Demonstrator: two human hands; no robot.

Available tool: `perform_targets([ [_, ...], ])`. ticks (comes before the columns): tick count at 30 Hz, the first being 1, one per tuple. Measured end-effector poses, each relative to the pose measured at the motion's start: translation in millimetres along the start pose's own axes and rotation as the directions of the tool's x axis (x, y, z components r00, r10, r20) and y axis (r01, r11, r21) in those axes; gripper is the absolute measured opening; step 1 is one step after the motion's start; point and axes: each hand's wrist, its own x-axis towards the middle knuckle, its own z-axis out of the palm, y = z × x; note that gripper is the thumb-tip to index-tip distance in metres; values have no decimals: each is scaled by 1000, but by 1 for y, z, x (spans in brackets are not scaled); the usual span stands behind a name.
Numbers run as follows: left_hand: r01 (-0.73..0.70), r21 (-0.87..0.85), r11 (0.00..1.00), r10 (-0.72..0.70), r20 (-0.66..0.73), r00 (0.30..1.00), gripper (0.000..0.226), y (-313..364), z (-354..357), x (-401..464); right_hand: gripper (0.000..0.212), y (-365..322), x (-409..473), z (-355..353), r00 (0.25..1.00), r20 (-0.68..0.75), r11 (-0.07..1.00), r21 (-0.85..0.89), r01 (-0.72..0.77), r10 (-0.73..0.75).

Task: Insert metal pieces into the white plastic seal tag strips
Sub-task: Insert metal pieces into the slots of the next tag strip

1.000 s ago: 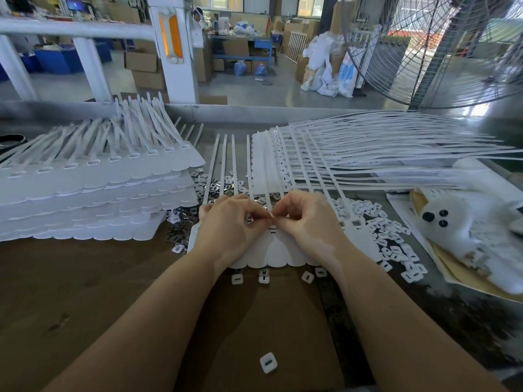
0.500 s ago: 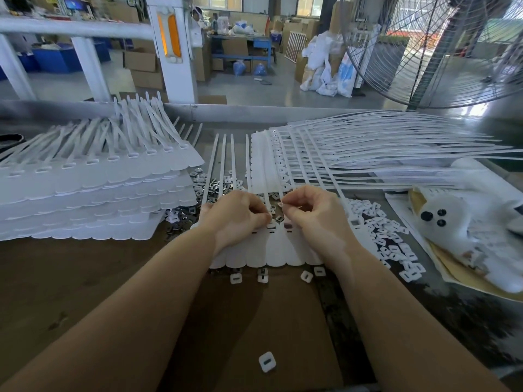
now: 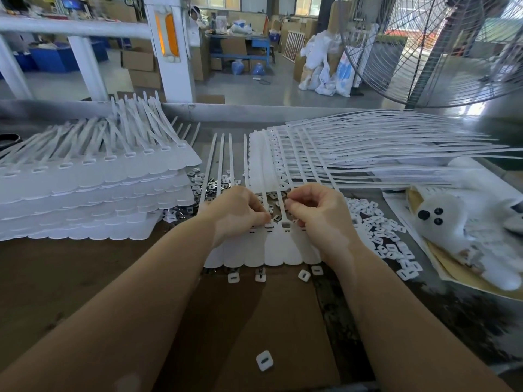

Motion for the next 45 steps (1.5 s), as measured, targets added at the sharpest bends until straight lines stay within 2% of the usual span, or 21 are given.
perform_targets([
  [8, -2, 25, 1000, 1, 13, 1000, 15, 0, -1, -1, 10, 2, 2, -2, 1000, -21, 999, 38, -13, 14],
  [12, -22, -100, 995, 26, 41, 999, 21, 0, -2, -3, 10, 2, 1, -2, 1000, -18, 999, 42, -9, 10],
  [17, -9, 61, 998, 6, 49, 999, 23, -1, -1, 0, 13, 2, 1, -2, 1000, -22, 999, 45, -3, 4],
  [27, 14, 33, 999, -14, 13, 1000, 15, 0, -2, 2, 14, 3, 1, -1, 1000, -30, 999, 39, 5, -3],
  [33, -54, 26, 998, 54, -12, 998, 17, -5, 1, 0, 16, 4, 1, -2, 999, -34, 1000, 28, 10, -9],
  [41, -115, 29, 993, 115, 4, 993, 21, -11, 0, -3, 10, 2, 0, -1, 999, -17, 997, -68, 45, -46],
  [45, -127, 83, 988, 131, -51, 990, 23, -13, 2, -2, 4, -1, -5, 3, 993, 66, 975, -194, 108, -96],
])
